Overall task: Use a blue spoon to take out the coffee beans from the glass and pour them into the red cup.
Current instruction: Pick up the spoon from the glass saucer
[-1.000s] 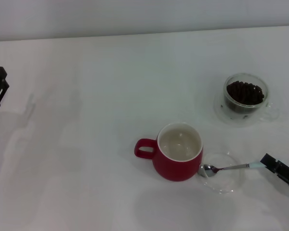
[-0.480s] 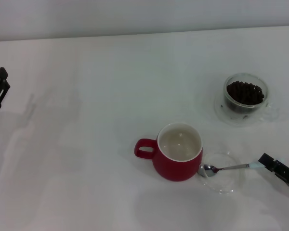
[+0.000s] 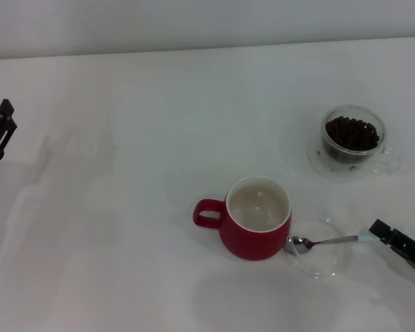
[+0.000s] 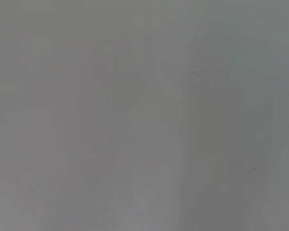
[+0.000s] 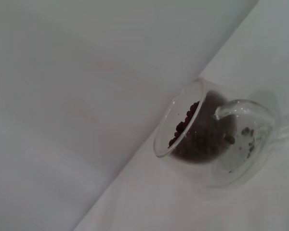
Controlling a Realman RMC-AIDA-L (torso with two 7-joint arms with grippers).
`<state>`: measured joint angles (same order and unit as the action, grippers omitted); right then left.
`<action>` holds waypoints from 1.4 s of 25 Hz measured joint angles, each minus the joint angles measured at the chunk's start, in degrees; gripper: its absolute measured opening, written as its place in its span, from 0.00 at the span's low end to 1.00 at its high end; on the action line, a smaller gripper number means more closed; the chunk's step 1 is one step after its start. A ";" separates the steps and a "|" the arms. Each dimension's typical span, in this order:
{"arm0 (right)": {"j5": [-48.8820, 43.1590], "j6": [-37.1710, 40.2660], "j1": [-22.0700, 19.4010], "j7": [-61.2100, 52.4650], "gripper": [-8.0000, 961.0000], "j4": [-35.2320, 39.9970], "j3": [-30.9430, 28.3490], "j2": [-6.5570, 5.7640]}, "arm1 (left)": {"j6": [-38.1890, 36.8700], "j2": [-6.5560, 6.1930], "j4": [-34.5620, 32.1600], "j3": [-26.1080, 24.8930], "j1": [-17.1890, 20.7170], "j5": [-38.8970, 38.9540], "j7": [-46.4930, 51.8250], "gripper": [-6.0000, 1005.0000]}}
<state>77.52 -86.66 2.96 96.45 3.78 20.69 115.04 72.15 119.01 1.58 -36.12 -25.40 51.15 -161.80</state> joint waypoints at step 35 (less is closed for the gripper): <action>0.16 1.06 0.56 -1.37 0.19 -0.62 -0.39 -0.09 | -1.62 -0.09 0.00 -0.13 -0.18 0.01 0.00 0.73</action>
<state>77.68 -85.60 3.52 95.08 3.16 20.31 114.96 70.53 118.91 1.58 -36.25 -25.58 51.15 -161.80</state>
